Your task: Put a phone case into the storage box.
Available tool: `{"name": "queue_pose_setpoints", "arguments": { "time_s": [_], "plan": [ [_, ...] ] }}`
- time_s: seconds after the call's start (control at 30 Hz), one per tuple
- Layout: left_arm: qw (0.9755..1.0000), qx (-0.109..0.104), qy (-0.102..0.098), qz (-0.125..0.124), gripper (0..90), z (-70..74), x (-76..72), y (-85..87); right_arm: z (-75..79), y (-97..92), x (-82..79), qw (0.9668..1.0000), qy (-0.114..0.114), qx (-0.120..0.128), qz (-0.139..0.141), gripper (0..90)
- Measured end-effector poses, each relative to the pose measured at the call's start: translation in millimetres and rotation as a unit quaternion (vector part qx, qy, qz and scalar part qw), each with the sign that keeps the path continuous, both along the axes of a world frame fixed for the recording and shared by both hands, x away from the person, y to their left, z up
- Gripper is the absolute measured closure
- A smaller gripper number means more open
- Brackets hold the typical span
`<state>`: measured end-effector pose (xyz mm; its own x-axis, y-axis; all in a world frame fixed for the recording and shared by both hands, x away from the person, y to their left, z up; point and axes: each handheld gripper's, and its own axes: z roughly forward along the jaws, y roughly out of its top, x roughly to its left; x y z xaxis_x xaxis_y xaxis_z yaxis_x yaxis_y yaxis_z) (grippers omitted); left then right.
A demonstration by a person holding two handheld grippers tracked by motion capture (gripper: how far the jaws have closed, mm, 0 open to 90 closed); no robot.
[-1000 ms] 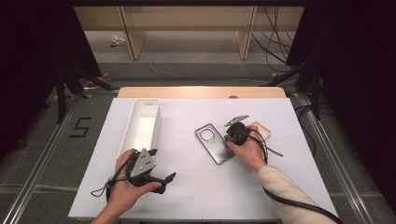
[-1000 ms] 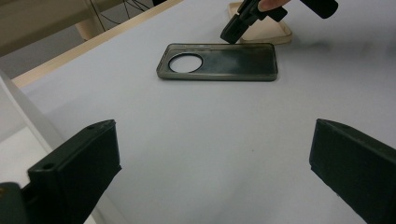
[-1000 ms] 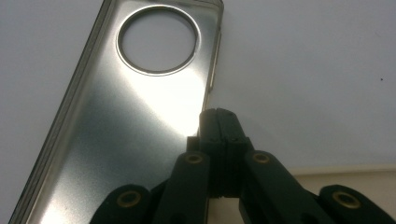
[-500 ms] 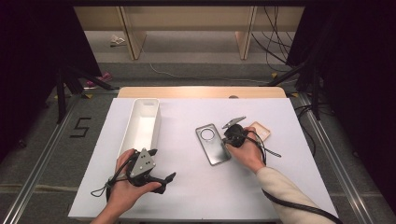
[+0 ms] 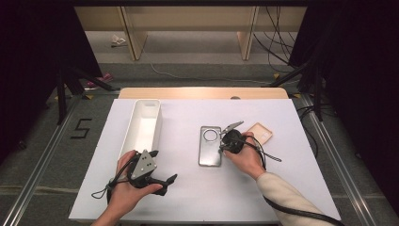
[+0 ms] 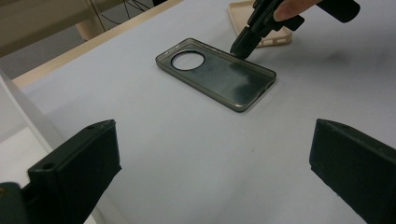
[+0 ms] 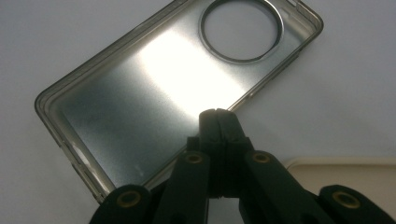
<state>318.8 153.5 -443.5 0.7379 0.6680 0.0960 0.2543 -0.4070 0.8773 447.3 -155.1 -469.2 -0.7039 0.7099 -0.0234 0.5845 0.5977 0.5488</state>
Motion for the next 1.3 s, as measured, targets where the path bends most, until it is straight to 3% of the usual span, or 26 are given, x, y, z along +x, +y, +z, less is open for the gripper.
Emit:
{"name": "queue_pose_setpoints", "arguments": {
  "time_s": [0.5, 0.67, 0.8, 0.83, 0.87, 0.93, 0.97, 1.0, 1.03, 1.07, 1.1, 1.13, 1.17, 1.2, 1.27, 1.3],
  "plan": [
    [1.0000, 0.000, 0.001, 0.000, 0.9, -0.3, 0.2, 0.0, 5.6, -0.4, -0.7, 0.9998, -0.017, -0.011, 0.007, 90.0],
    [1.0000, 0.000, 0.000, 0.000, 0.9, -0.1, 0.0, -0.1, 12.2, -0.7, -1.7, 0.9992, -0.031, -0.016, 0.021, 89.0],
    [1.0000, 0.001, 0.001, -0.001, 0.9, -0.3, 0.0, -0.1, 21.2, 0.4, -3.1, 0.9957, -0.047, -0.048, 0.064, 78.9],
    [1.0000, 0.001, 0.001, -0.001, 0.9, -0.3, 0.0, -0.1, 21.2, 0.4, -3.1, 0.9957, -0.047, -0.048, 0.064, 78.9],
    [1.0000, 0.001, 0.001, -0.001, 0.9, -0.4, 0.1, -0.2, 25.5, 1.7, -4.5, 0.9913, -0.058, -0.061, 0.102, 71.6],
    [1.0000, 0.002, 0.002, -0.003, 0.9, -0.7, 0.1, -0.4, 28.4, 5.1, -5.7, 0.9843, -0.054, -0.074, 0.151, 62.9],
    [1.0000, 0.003, 0.002, -0.004, 0.9, -0.9, 0.0, -0.5, 30.3, 7.1, -7.4, 0.9813, -0.050, -0.085, 0.166, 59.4],
    [1.0000, 0.003, 0.002, -0.004, 0.8, -0.9, 0.0, -0.5, 30.3, 7.1, -7.4, 0.9813, -0.050, -0.085, 0.166, 59.4],
    [1.0000, 0.005, 0.004, -0.006, 0.3, -1.2, 0.0, -0.6, 32.8, 11.8, -11.5, 0.9732, -0.051, -0.101, 0.200, 52.6],
    [1.0000, 0.005, 0.004, -0.006, 0.1, -1.2, 0.0, -0.6, 32.8, 11.8, -11.5, 0.9732, -0.051, -0.101, 0.200, 52.6],
    [1.0000, 0.004, 0.005, -0.007, 0.1, -1.5, -0.1, -0.8, 33.5, 13.6, -13.0, 0.9709, -0.049, -0.107, 0.209, 48.7],
    [1.0000, 0.004, 0.005, -0.006, 0.0, -1.7, -0.1, -0.9, 34.1, 16.6, -15.2, 0.9669, -0.048, -0.118, 0.221, 44.6],
    [1.0000, 0.003, 0.005, -0.006, 0.0, -1.8, -0.1, -0.8, 34.5, 18.4, -16.5, 0.9649, -0.049, -0.125, 0.226, 41.5],
    [1.0000, 0.002, 0.005, -0.005, 0.0, -1.7, -0.1, -0.6, 35.2, 22.9, -19.3, 0.9597, -0.051, -0.136, 0.241, 37.0],
    [1.0000, 0.000, 0.006, -0.004, 0.0, -1.9, 0.5, 0.3, 36.0, 27.2, -22.2, 0.9564, -0.051, -0.145, 0.248, 33.2],
    [1.0000, 0.000, 0.006, -0.004, 0.0, -1.9, 0.5, 0.3, 36.0, 27.2, -22.2, 0.9564, -0.051, -0.145, 0.248, 33.2]
  ]
}}
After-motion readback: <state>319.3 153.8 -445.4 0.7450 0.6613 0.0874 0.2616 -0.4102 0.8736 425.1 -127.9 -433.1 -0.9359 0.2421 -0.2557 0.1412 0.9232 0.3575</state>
